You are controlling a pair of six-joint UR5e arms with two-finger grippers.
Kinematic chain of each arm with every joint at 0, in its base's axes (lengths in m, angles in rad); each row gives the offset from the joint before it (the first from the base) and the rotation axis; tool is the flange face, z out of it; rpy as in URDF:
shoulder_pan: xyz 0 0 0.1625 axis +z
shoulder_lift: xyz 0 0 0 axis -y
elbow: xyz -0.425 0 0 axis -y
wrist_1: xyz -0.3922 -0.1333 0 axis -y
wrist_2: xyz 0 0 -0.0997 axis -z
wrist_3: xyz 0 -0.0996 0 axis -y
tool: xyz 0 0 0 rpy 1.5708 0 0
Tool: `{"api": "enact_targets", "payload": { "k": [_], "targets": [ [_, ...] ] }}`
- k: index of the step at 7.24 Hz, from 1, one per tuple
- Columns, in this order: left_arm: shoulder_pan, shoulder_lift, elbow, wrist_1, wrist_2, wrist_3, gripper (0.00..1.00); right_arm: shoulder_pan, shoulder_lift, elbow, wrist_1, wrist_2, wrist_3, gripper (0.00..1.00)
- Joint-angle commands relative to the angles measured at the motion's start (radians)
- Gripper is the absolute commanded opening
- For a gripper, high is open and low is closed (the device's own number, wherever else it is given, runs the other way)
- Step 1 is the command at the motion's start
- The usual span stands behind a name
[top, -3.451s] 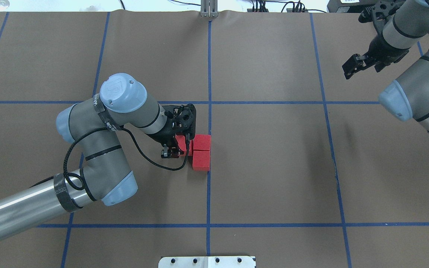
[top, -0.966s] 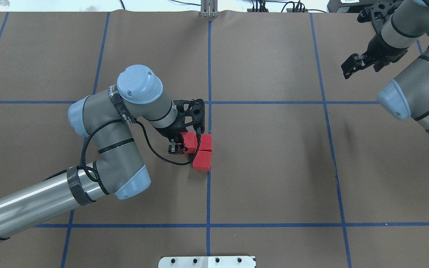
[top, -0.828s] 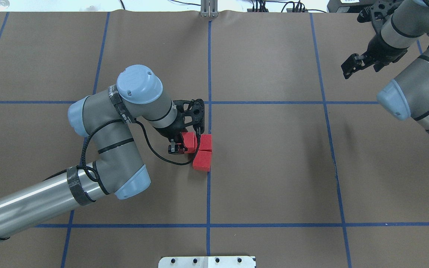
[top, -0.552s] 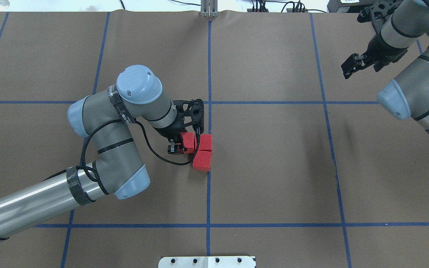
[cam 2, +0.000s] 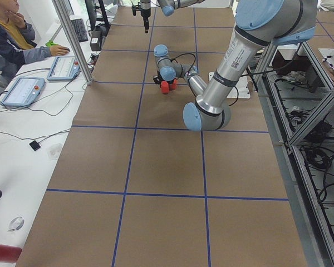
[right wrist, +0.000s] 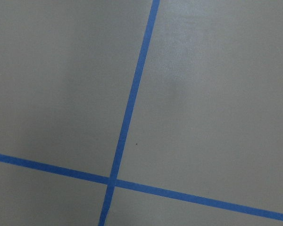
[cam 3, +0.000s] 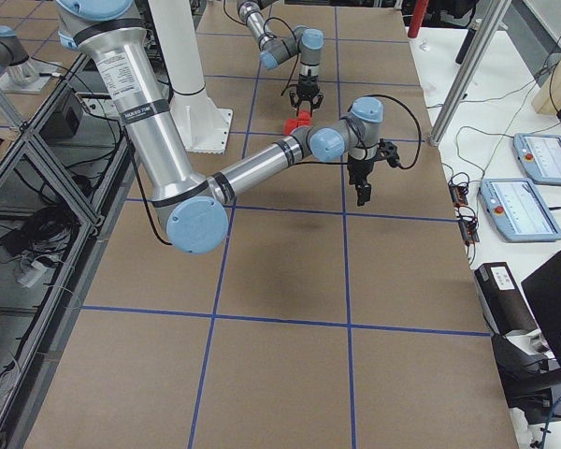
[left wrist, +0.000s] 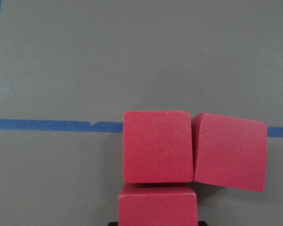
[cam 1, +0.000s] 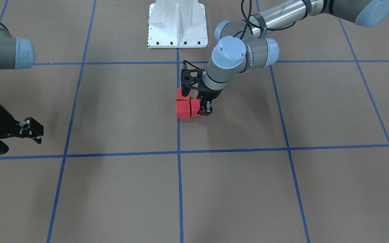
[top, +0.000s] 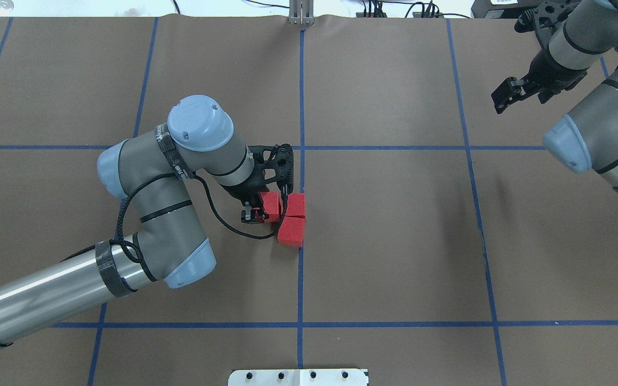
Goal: Form red blocks into L shape at center
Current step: 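Press the placed cube against the farther center cube with the left gripper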
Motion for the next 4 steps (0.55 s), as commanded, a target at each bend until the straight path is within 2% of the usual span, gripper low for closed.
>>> {"api": "enact_targets", "payload": {
  "k": [1,4],
  "targets": [
    [0.001,-0.001,0.0,-0.001,-0.002,-0.001,0.22,0.0,0.0,0.0,0.0,0.0,0.0,0.99],
    [0.001,0.002,0.0,-0.004,-0.002,0.001,0.34,0.0,0.0,0.0,0.0,0.0,0.0,0.99]
  ]
}}
